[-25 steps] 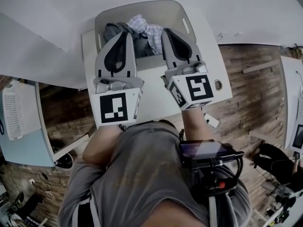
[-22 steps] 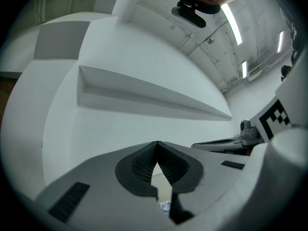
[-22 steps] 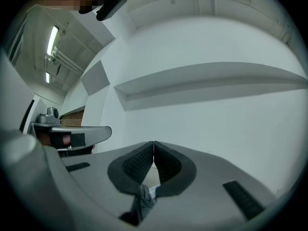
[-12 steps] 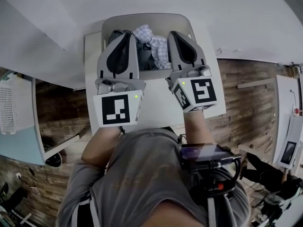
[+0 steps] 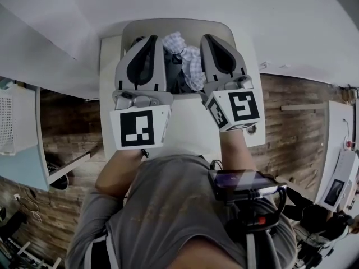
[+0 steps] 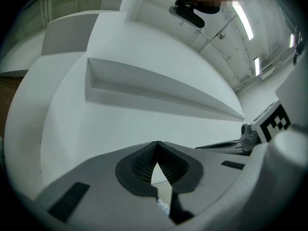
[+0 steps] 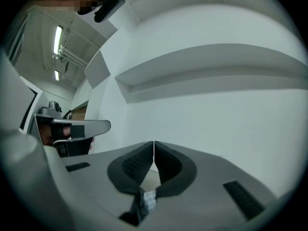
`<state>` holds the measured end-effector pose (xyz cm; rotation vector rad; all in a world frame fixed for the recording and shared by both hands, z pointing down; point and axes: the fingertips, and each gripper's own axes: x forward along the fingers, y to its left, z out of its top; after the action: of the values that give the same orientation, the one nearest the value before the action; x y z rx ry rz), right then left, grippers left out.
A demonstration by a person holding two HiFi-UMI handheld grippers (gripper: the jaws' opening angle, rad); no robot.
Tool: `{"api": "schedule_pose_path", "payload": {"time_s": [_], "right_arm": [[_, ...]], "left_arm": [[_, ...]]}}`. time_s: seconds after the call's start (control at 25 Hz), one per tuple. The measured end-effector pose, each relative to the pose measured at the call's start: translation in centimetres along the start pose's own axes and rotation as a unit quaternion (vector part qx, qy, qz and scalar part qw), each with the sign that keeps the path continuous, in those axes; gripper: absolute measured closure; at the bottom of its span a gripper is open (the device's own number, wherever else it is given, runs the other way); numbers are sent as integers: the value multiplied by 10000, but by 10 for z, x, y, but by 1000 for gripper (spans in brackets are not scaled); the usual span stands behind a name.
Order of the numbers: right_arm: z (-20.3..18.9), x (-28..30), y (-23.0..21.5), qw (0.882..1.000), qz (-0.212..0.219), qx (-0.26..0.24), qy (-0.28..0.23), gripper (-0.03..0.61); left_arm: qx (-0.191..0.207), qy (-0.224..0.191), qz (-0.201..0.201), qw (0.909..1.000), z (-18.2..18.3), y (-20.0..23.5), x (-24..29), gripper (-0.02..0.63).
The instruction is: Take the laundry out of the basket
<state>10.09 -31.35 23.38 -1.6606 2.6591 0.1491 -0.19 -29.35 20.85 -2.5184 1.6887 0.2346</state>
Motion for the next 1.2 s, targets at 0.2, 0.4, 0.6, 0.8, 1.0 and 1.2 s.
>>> {"api": "schedule_pose_path", "payload": {"time_s": [0.2, 0.4, 0.6, 0.8, 1.0, 1.2], "right_arm": [[-17, 29, -3, 9996, 207, 7, 204, 569], [-43, 58, -5, 9978, 397, 45, 532, 569], [-73, 79, -11, 9939, 560, 93, 944, 568], [-93, 101, -15, 9885, 769, 222, 1286, 530], [-130, 113, -15, 9765, 1073, 83, 1865, 487], [-165, 117, -6, 9579, 1396, -127, 2504, 404]], "left_arm": [[-34, 76, 165, 9998, -7, 18, 20, 606], [-183, 217, 238, 9993, -23, 33, 40, 606], [-409, 382, 217, 9982, -44, 41, 60, 606], [-581, 523, 212, 9967, -56, 53, 78, 606], [-774, 641, 194, 9947, -71, 58, 93, 606], [-1040, 830, 163, 9910, -92, 62, 98, 606]]}}
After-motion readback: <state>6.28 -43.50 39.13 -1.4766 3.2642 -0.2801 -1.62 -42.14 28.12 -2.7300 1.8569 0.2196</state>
